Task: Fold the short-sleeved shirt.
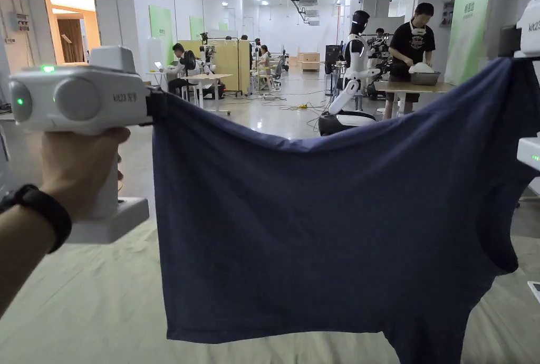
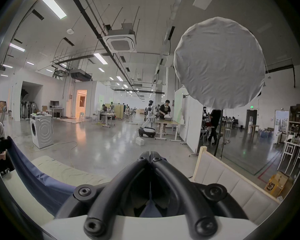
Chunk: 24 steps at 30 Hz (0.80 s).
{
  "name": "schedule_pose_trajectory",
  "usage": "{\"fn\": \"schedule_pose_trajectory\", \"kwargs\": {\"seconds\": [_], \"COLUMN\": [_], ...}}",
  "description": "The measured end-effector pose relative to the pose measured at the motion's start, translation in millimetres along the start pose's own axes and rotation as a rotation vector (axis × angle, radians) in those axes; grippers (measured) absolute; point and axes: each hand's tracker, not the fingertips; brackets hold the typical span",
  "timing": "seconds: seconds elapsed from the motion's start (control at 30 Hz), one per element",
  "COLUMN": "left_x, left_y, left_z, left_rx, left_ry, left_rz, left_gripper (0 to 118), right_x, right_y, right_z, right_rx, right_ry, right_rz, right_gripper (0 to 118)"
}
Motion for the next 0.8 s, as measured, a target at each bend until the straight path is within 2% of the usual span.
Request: {"fn": "schedule_pose_trajectory", "kwargs": {"seconds": [0.07,0.17,0.2,0.4,0.47,0.57,0.67,0.77,0.8], "left_x": [0,-5,-6,-11,-9,-11,-13,-21,-22], "left_y": [-24,-54,-65,-113,-123,-135,-149,-181,-195], "left_z": [1,4,7,31,50,80,117,153,167], "left_rx": [-0.042,-0.114,-0.125,-0.181,-0.209,-0.191,-0.167,-0.143,-0.163], "left_ry": [-0.010,-0.019,-0.012,-0.052,-0.079,-0.095,-0.128,-0.151,-0.151], "left_rz": [-0.008,0.017,0.036,0.045,-0.017,-0.004,0.000,0.066,0.100], "left_gripper": [5,5,5,5,5,5,5,5,5], "right_x": [-1,-1,-2,-3,5,19,36,57,61], "right_y": [-21,-52,-62,-113,-128,-138,-155,-188,-201], "right_z": [-1,8,13,53,71,103,141,183,200], "right_rx": [-0.050,-0.134,-0.104,-0.165,-0.195,-0.163,-0.169,-0.202,-0.185], "right_ry": [0.024,0.051,0.051,0.083,0.081,0.092,0.104,0.141,0.126], "right_rz": [-0.055,-0.192,-0.177,-0.116,-0.178,-0.165,-0.200,-0.291,-0.286], "right_gripper": [0,0,0,0,0,0,0,0,0]}}
